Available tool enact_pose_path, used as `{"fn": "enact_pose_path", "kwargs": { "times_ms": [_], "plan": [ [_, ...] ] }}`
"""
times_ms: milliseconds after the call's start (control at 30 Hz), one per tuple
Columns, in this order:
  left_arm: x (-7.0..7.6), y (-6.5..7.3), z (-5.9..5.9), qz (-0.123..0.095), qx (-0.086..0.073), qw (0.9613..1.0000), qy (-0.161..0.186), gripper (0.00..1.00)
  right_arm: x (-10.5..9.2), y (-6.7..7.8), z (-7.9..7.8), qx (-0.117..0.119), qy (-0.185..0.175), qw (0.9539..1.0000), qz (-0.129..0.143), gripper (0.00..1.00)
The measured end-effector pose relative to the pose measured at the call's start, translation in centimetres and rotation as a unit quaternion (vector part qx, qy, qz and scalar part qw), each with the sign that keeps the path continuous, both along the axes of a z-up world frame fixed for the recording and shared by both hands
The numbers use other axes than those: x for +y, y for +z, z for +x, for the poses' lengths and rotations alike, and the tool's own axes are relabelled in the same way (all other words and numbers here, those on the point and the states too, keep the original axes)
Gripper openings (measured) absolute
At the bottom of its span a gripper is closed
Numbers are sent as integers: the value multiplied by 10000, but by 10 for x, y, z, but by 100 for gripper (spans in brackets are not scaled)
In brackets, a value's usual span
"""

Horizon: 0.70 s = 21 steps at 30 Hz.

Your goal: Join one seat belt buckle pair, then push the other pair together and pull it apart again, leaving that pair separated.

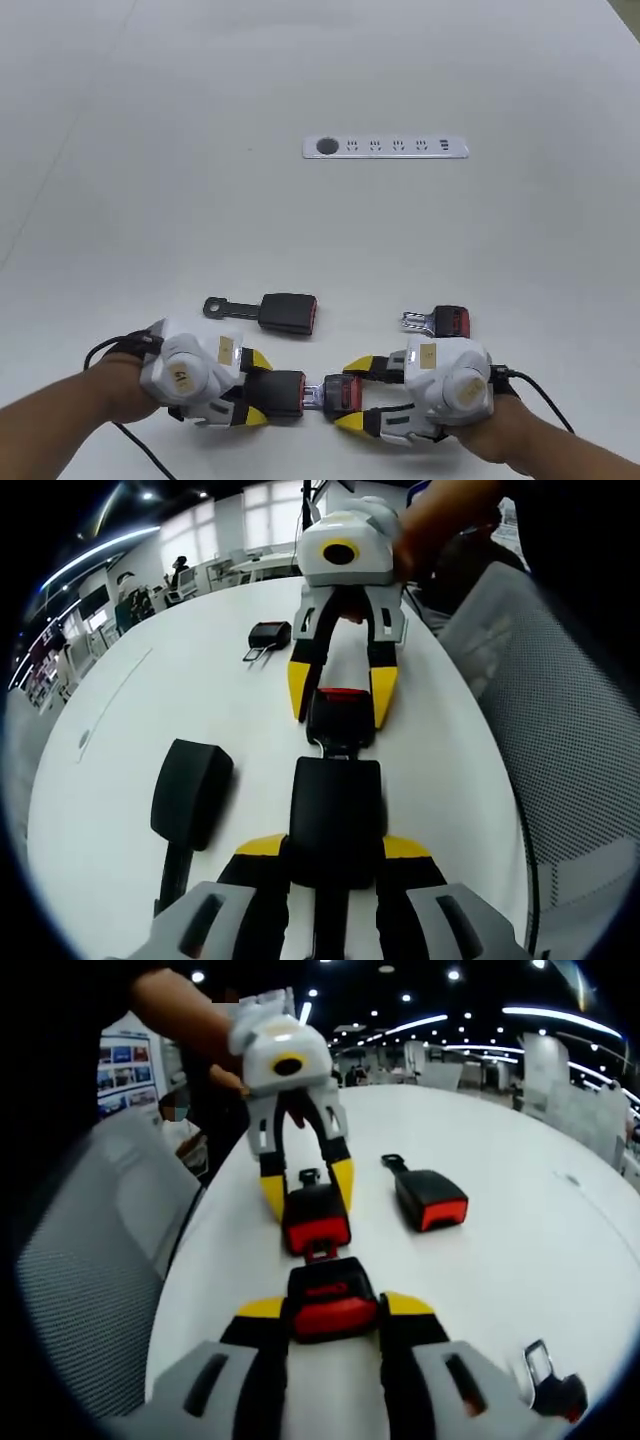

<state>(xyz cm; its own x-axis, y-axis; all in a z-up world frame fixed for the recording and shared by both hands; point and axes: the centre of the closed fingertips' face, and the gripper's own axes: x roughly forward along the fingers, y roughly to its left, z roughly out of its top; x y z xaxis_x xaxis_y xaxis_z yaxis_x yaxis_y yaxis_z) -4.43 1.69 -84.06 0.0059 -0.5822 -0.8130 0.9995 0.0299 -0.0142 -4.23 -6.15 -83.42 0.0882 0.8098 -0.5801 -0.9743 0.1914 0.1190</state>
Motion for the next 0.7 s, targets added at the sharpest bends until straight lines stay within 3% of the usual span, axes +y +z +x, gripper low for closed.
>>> {"fn": "enact_pose_path", "kwargs": {
  "times_ms": [700],
  "plan": [
    [-2, 1, 1, 129, -20, 9997, -197, 34, 23, -2, 0, -107, 37, 9996, -241, 35]
  ]
}}
